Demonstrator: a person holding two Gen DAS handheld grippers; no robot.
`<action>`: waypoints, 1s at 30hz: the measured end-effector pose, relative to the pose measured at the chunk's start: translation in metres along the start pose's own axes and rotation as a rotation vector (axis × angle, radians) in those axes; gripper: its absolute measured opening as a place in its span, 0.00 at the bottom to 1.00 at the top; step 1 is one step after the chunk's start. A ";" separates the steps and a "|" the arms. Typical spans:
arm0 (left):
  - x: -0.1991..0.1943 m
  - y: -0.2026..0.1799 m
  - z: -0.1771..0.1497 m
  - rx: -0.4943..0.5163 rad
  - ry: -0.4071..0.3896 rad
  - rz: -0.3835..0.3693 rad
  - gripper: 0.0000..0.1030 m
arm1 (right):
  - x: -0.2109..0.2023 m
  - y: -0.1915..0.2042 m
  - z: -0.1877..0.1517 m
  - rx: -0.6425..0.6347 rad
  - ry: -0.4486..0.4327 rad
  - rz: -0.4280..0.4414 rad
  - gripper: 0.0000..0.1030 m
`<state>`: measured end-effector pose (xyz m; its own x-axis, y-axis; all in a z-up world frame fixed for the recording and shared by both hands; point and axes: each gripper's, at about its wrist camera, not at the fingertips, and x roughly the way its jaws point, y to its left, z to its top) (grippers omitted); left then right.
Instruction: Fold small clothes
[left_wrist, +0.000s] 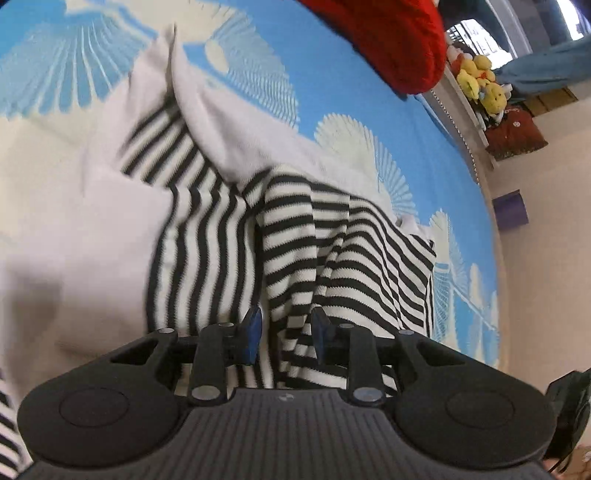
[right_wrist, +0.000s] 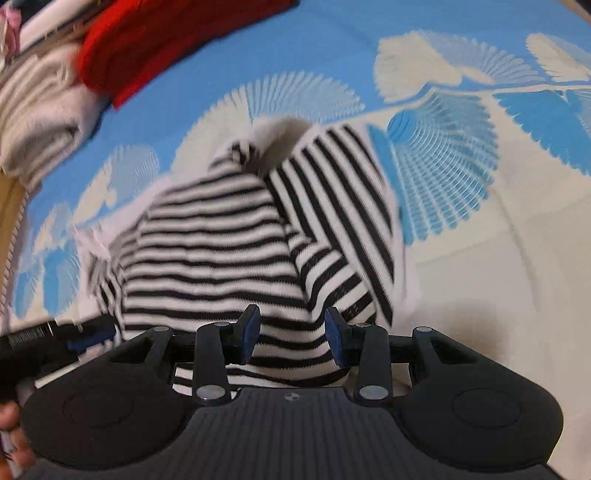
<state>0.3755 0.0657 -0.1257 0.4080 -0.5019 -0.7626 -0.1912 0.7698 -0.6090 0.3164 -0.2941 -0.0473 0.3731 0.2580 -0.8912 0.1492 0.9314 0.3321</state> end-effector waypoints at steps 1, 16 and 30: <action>0.005 -0.002 -0.001 -0.001 0.013 -0.005 0.30 | 0.004 0.004 -0.002 -0.012 0.011 -0.010 0.39; -0.082 -0.029 0.025 0.113 -0.223 -0.112 0.02 | -0.035 0.004 0.021 0.086 -0.261 0.316 0.00; -0.067 0.010 0.031 0.064 -0.090 0.000 0.34 | 0.009 0.013 0.004 0.051 0.012 0.203 0.49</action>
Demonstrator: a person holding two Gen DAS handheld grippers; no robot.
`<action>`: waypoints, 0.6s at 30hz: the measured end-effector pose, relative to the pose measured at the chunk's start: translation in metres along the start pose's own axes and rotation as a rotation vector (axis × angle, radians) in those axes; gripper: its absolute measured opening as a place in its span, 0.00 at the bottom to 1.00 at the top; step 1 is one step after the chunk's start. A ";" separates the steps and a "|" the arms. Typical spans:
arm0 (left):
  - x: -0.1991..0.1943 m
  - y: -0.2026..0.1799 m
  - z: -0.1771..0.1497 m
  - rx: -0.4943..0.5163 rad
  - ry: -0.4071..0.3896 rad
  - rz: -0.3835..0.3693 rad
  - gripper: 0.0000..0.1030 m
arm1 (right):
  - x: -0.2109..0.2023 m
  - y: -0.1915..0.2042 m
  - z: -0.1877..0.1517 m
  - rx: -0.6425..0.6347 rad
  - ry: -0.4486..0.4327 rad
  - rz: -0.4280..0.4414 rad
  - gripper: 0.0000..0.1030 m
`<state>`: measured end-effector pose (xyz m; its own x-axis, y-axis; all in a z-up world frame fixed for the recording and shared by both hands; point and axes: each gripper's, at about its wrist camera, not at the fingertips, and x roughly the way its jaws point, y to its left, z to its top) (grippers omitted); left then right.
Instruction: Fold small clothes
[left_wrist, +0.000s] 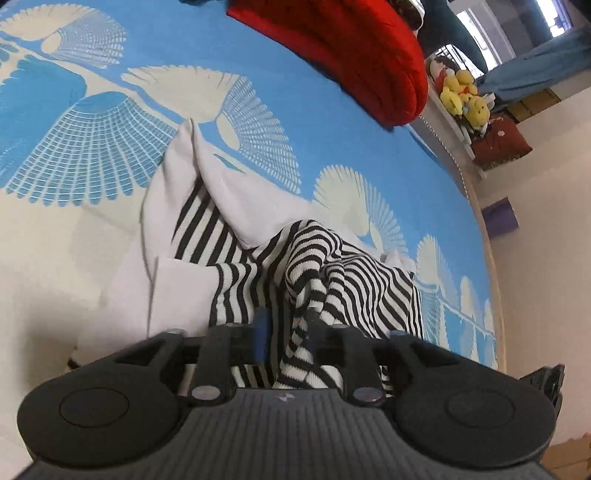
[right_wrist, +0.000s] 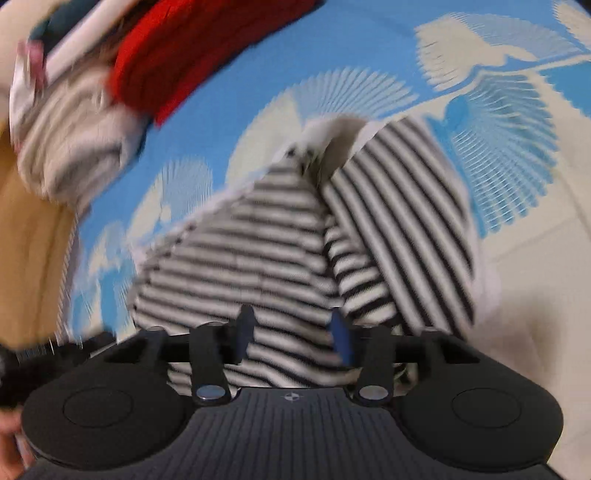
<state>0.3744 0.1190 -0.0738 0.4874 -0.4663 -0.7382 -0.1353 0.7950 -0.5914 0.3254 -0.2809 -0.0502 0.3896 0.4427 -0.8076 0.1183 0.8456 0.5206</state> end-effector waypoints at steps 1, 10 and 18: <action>0.004 0.001 0.000 -0.014 -0.005 -0.007 0.36 | 0.006 0.007 -0.002 -0.023 0.021 -0.013 0.49; 0.024 0.001 0.008 -0.102 -0.009 -0.049 0.37 | 0.042 0.050 -0.039 -0.355 0.108 -0.164 0.32; 0.023 -0.007 0.007 -0.060 -0.075 -0.016 0.02 | -0.024 0.055 -0.010 -0.340 -0.132 -0.035 0.01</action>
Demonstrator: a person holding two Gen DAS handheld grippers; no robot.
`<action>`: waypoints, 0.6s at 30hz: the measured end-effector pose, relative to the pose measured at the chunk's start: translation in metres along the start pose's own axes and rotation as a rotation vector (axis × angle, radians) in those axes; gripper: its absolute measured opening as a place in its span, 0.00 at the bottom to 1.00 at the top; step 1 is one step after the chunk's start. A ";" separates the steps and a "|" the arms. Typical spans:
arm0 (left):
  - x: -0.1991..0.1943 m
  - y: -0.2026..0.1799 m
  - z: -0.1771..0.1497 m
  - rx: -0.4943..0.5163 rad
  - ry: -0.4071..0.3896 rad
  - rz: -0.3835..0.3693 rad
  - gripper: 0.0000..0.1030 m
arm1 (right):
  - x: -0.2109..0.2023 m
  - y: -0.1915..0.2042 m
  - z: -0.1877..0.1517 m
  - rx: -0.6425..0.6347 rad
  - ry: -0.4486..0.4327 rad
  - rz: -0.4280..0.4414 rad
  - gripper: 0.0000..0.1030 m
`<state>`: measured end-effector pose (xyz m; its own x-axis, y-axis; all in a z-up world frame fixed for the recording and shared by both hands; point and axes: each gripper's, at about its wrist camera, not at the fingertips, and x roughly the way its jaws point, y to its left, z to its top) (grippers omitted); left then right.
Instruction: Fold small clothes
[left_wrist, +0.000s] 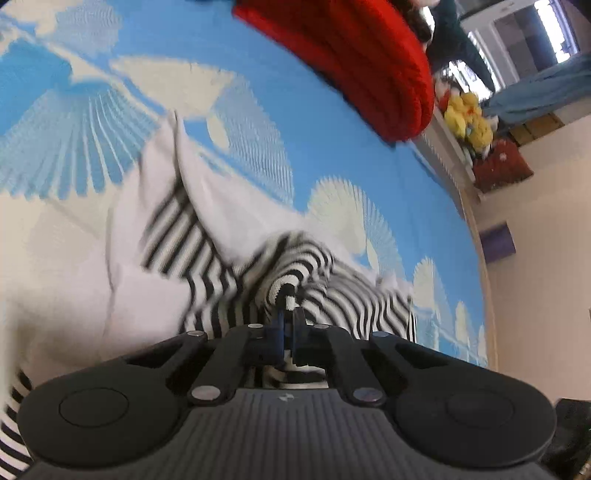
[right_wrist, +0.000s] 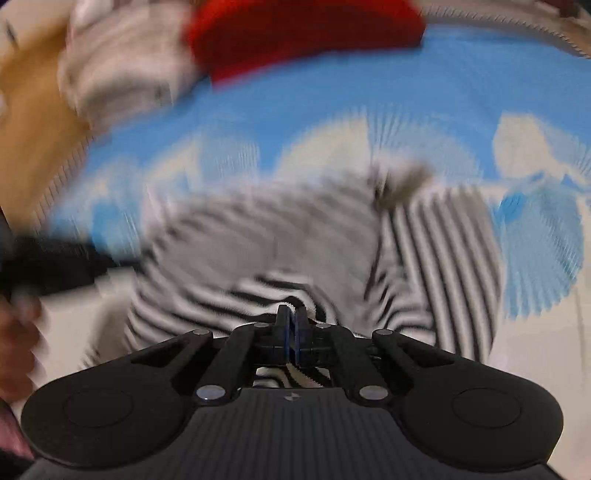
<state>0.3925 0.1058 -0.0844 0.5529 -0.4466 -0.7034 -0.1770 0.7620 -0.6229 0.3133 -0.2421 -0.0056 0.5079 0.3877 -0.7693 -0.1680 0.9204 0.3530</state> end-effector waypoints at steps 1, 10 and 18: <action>-0.009 0.001 0.004 -0.012 -0.037 0.006 0.02 | -0.015 -0.010 0.008 0.048 -0.063 0.031 0.01; -0.051 0.007 0.012 0.052 -0.055 0.169 0.00 | -0.048 -0.097 0.005 0.405 -0.075 0.038 0.01; -0.026 0.016 0.005 -0.072 0.039 -0.026 0.61 | -0.038 -0.107 -0.012 0.402 0.037 -0.022 0.16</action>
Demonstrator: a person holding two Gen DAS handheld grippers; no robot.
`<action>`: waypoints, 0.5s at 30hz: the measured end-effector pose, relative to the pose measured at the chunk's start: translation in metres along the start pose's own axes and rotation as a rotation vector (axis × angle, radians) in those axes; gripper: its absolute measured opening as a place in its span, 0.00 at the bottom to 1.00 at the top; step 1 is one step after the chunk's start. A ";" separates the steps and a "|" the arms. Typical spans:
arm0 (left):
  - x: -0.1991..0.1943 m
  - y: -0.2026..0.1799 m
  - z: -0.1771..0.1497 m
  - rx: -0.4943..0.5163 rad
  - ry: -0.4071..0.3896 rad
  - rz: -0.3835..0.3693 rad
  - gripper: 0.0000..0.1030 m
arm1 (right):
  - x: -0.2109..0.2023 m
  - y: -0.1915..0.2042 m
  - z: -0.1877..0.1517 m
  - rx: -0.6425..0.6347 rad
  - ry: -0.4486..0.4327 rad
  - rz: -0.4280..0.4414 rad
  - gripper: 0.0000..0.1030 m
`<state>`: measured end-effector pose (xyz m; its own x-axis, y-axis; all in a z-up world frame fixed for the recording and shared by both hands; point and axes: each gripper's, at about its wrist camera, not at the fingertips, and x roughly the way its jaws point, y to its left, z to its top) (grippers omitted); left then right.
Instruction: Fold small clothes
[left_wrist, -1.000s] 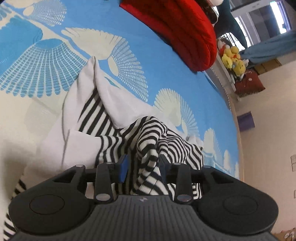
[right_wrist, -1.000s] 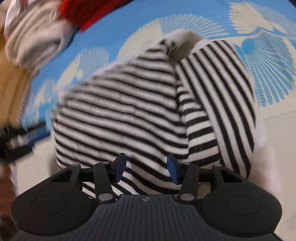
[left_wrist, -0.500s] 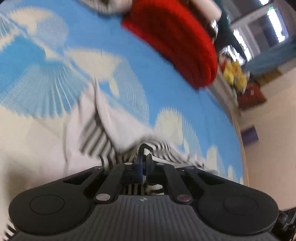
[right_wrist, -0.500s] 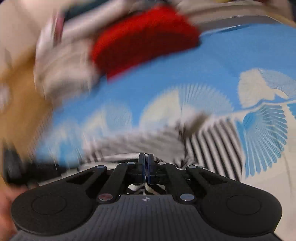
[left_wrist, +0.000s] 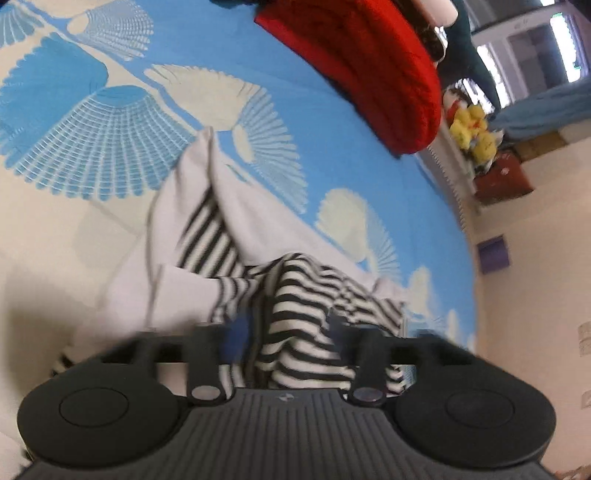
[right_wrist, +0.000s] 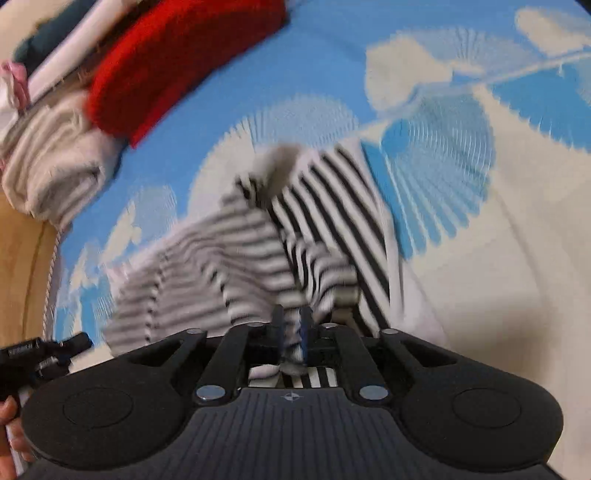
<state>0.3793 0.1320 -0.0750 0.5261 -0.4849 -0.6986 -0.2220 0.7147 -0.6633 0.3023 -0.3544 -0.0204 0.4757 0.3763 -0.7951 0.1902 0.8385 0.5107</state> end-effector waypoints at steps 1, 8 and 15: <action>0.003 -0.002 -0.002 -0.009 0.002 -0.010 0.61 | -0.001 0.002 0.002 0.015 -0.015 0.005 0.26; 0.044 0.008 -0.013 -0.057 0.059 0.044 0.55 | 0.043 0.020 -0.001 0.004 0.061 -0.025 0.46; 0.038 -0.009 -0.013 0.064 -0.013 0.055 0.03 | 0.073 0.049 -0.014 -0.099 0.133 -0.044 0.03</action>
<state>0.3908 0.1008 -0.0991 0.5256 -0.4373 -0.7297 -0.1983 0.7712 -0.6050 0.3344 -0.2808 -0.0581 0.3495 0.3815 -0.8558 0.1195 0.8877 0.4446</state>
